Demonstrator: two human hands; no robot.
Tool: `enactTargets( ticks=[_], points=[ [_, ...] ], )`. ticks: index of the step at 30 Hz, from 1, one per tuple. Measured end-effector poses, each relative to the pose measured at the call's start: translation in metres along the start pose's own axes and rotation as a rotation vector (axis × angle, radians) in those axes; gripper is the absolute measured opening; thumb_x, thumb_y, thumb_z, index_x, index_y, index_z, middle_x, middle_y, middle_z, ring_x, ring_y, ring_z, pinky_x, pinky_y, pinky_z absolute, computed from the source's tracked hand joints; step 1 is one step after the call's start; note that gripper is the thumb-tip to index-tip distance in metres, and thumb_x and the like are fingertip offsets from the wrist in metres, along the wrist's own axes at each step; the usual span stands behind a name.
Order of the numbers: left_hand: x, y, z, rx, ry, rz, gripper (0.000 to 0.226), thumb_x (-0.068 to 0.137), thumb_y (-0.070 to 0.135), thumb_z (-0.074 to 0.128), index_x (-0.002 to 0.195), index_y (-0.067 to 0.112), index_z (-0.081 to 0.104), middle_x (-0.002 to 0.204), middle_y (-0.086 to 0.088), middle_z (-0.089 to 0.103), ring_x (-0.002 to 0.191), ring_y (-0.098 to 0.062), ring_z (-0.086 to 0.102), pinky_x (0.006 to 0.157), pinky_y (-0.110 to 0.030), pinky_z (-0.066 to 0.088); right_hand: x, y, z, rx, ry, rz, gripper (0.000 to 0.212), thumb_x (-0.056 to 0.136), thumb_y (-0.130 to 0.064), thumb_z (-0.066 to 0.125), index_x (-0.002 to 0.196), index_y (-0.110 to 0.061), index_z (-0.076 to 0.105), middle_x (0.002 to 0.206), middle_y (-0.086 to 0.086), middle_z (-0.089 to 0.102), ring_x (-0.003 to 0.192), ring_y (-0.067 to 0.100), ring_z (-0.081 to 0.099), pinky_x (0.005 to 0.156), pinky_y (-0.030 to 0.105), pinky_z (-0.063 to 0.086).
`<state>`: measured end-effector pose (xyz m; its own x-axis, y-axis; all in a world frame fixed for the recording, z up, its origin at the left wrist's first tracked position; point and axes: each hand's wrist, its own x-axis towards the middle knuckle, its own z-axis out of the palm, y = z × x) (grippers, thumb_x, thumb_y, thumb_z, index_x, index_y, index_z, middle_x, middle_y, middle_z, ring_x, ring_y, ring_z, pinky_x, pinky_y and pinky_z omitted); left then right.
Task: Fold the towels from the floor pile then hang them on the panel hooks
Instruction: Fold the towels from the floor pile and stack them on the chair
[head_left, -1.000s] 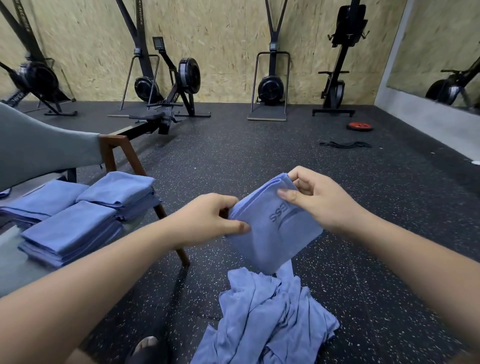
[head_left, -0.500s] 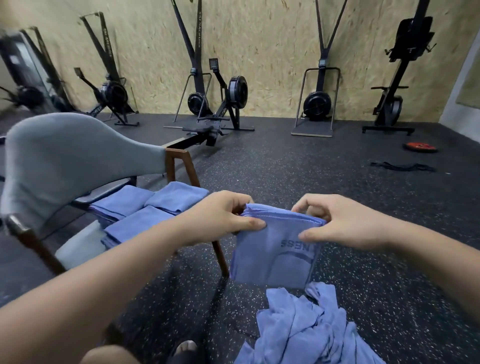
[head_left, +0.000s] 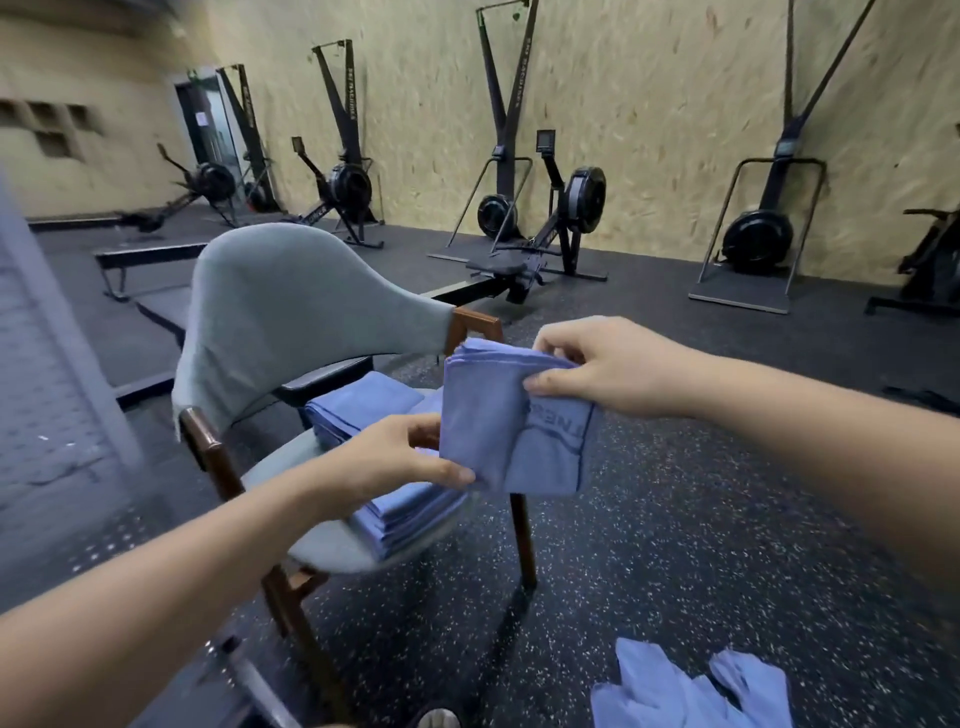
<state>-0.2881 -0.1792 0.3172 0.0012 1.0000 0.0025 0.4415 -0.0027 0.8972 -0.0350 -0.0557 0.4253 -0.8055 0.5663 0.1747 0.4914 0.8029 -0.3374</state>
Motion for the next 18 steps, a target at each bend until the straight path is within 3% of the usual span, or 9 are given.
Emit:
enactTargets(
  ticks=[3, 5, 8, 11, 14, 16, 18],
  points=[
    [0.013, -0.031, -0.027, -0.279, 0.131, -0.018, 0.040, 0.096, 0.019, 0.077, 0.128, 0.000, 0.063, 0.126, -0.014, 0.073, 0.111, -0.022, 0.069, 0.107, -0.046, 0.054, 0.038, -0.001, 0.002, 0.088, 0.019, 0.057, 0.026, 0.097, -0.048, 0.074, 0.092, -0.023, 0.069, 0.085, -0.005, 0.069, 0.074, 0.012, 0.059, 0.064, 0.032, 0.043],
    [0.027, -0.042, -0.047, -0.535, 0.252, -0.041, 0.036, 0.093, 0.027, 0.072, 0.123, 0.010, 0.060, 0.119, -0.013, 0.067, 0.102, -0.024, 0.067, 0.096, -0.042, 0.059, 0.059, 0.001, 0.009, 0.207, 0.030, 0.117, 0.032, 0.096, -0.043, 0.077, 0.092, -0.012, 0.070, 0.080, 0.000, 0.068, 0.068, 0.014, 0.057, 0.059, 0.028, 0.046],
    [0.051, -0.049, -0.073, -0.689, 0.389, -0.078, 0.031, 0.101, 0.034, 0.064, 0.126, 0.016, 0.066, 0.120, -0.013, 0.072, 0.097, -0.024, 0.069, 0.076, -0.036, 0.059, 0.088, 0.001, 0.033, 0.496, 0.005, 0.211, 0.026, 0.097, -0.029, 0.079, 0.086, -0.009, 0.067, 0.066, -0.001, 0.063, 0.059, 0.014, 0.059, 0.054, 0.025, 0.054],
    [0.077, -0.055, -0.092, -0.726, 0.606, -0.045, 0.033, 0.106, 0.039, 0.065, 0.128, 0.016, 0.071, 0.120, -0.011, 0.078, 0.100, -0.025, 0.074, 0.085, -0.039, 0.059, 0.118, 0.000, 0.071, 0.710, 0.008, 0.303, 0.018, 0.098, -0.020, 0.078, 0.092, -0.008, 0.065, 0.069, 0.005, 0.064, 0.056, 0.018, 0.062, 0.067, 0.036, 0.064],
    [0.104, -0.068, -0.115, -0.461, 0.810, -0.054, 0.023, 0.105, 0.041, 0.064, 0.109, 0.019, 0.071, 0.110, -0.005, 0.079, 0.101, -0.025, 0.075, 0.093, -0.042, 0.061, 0.145, -0.004, 0.113, 0.847, 0.086, 0.381, 0.020, 0.096, -0.016, 0.079, 0.088, -0.008, 0.063, 0.077, 0.008, 0.064, 0.057, 0.020, 0.066, 0.067, 0.039, 0.067],
    [0.120, -0.084, -0.133, -0.088, 0.891, -0.096, 0.024, 0.104, 0.044, 0.060, 0.102, 0.021, 0.067, 0.105, -0.002, 0.074, 0.104, -0.028, 0.069, 0.094, -0.041, 0.055, 0.161, -0.008, 0.145, 0.907, 0.148, 0.430, 0.027, 0.095, -0.015, 0.080, 0.079, -0.010, 0.059, 0.079, 0.012, 0.060, 0.061, 0.024, 0.063, 0.062, 0.040, 0.067],
    [0.133, -0.098, -0.148, 0.267, 0.890, -0.154, 0.028, 0.105, 0.046, 0.055, 0.105, 0.019, 0.063, 0.103, -0.005, 0.070, 0.100, -0.031, 0.061, 0.085, -0.039, 0.048, 0.176, -0.013, 0.176, 0.921, 0.204, 0.447, 0.032, 0.092, -0.014, 0.081, 0.075, -0.011, 0.055, 0.076, 0.013, 0.049, 0.059, 0.024, 0.056, 0.060, 0.048, 0.067]
  ],
)
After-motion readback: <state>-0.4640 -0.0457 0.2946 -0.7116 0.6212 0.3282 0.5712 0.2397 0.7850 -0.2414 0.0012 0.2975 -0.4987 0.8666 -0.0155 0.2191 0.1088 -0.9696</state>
